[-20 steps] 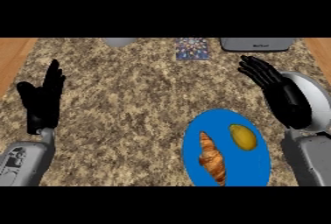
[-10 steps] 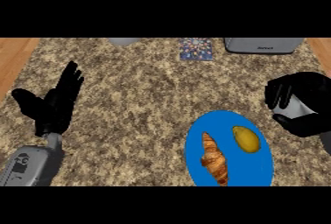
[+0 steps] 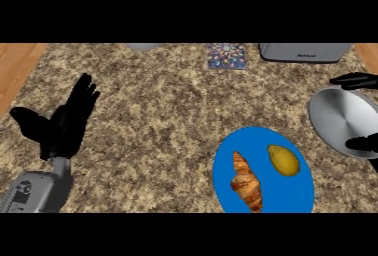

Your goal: Pick the lemon from the plate and place it in the pan

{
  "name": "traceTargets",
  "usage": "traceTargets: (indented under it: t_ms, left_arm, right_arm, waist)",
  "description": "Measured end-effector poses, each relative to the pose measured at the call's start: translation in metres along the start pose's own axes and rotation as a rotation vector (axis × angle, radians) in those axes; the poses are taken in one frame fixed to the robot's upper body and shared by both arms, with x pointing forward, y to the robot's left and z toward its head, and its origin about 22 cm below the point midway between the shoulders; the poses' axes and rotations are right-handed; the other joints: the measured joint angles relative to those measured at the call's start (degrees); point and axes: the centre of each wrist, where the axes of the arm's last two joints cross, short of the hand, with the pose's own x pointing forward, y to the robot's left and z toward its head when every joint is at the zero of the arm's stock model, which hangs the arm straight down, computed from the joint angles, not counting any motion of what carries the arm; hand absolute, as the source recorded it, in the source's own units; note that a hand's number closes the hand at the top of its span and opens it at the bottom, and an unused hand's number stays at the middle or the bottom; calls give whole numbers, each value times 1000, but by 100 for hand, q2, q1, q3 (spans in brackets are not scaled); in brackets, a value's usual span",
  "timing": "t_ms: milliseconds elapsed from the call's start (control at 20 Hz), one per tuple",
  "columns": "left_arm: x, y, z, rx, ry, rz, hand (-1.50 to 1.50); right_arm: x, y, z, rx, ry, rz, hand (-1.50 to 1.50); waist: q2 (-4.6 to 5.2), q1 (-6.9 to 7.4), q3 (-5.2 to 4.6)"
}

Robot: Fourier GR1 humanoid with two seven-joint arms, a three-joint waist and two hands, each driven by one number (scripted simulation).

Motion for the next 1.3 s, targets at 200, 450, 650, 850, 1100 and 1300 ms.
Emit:
traceTargets:
  t_ms: [200, 450, 650, 850, 1100, 1300]
  left_arm:
    - [3, 6, 0, -6, 1, 2, 0]
    - [3, 7, 2, 0, 6, 3, 0]
    - [3, 10, 1, 2, 10, 1, 0]
    - [-1, 13, 4, 7, 14, 2, 0]
    - [-6, 14, 8, 23, 16, 3, 0]
    - [-3, 16, 10, 31, 16, 1, 0]
  right_arm:
    - [6, -5, -14, 92, -13, 126, -150]
    - [14, 3, -44, 252, -30, 310, -150]
    - [15, 14, -65, 385, -32, 417, -150]
    - [17, 29, -72, 578, 5, 514, -150]
    - [20, 41, -73, 752, 35, 602, -150]
    - [17, 47, -61, 808, 21, 660, -150]
  waist:
    - [-12, 14, -11]
    - [-33, -3, -22]
    - [-40, -42, -28]
    - [-59, -87, -33]
    - [-73, -156, -33]
    - [-80, -204, -30]
